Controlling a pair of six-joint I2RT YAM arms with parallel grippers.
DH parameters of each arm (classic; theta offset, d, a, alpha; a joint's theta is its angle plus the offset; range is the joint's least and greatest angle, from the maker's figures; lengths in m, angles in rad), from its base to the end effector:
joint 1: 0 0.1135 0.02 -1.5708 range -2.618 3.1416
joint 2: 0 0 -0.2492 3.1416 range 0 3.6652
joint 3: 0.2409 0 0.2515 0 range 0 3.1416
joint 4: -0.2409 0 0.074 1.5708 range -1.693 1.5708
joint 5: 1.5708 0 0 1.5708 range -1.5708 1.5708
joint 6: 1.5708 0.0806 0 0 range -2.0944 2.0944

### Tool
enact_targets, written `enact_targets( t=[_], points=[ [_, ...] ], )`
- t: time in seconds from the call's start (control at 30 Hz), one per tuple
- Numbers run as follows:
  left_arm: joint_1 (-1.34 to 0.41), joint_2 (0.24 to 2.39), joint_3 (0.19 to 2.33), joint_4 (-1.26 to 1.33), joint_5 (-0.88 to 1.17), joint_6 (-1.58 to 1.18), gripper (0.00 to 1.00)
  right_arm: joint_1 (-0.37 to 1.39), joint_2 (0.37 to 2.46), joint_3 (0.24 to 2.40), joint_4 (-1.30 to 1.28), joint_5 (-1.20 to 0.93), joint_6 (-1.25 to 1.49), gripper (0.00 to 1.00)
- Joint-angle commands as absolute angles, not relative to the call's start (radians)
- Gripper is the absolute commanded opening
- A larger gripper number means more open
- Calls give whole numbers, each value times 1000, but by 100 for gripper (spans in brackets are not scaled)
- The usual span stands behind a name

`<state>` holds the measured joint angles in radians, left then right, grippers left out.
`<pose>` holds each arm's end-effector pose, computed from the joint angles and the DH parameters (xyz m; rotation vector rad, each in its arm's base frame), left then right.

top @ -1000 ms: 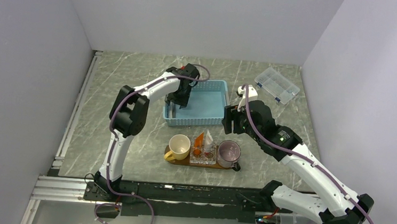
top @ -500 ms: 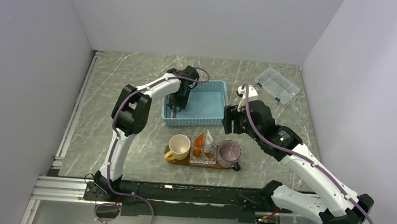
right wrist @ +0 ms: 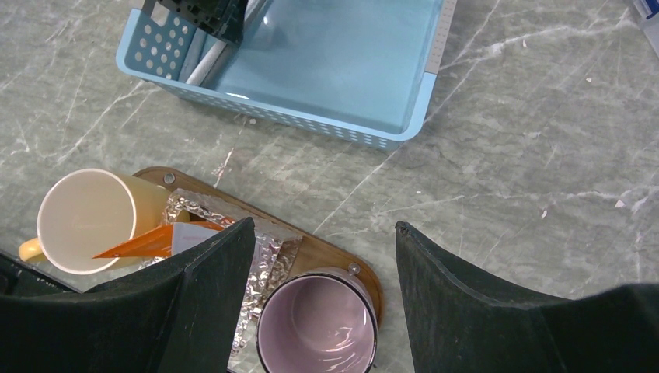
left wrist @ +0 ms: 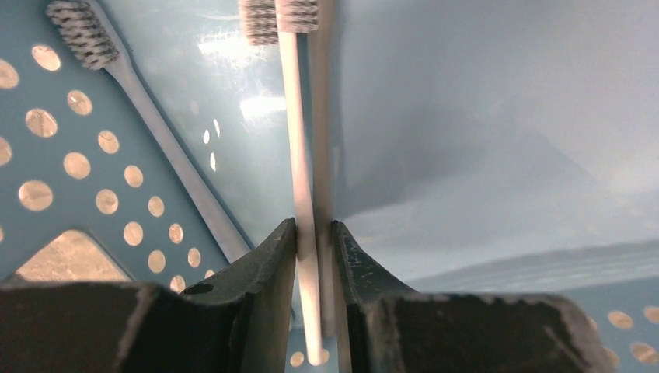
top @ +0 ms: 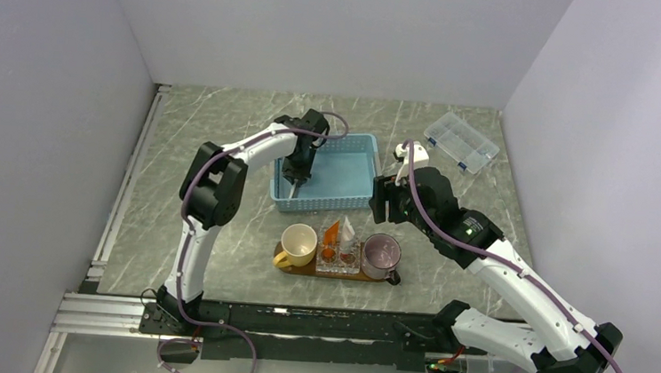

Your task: Prepare toiletry sets of a toothbrush and toothpaste on the tray

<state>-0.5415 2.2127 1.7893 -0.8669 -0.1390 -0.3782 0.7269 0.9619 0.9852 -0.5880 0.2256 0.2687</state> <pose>0.3992 -0.2271 0.1196 0.2031 2.8221 -0.0008 0.1981 0.1521 0.3019 -0.3553 2.1097 0.3485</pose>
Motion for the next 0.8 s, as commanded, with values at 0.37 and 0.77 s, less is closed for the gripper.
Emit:
enact_targets(
  t=[0.37, 0.77],
  points=[
    [-542, 2080, 1785, -825, -103, -351, 10, 724, 965, 992, -549, 217, 272, 69],
    [-543, 2020, 1762, -799, -72, -350, 0, 725, 976, 1002, -557, 221, 274, 69]
  ],
)
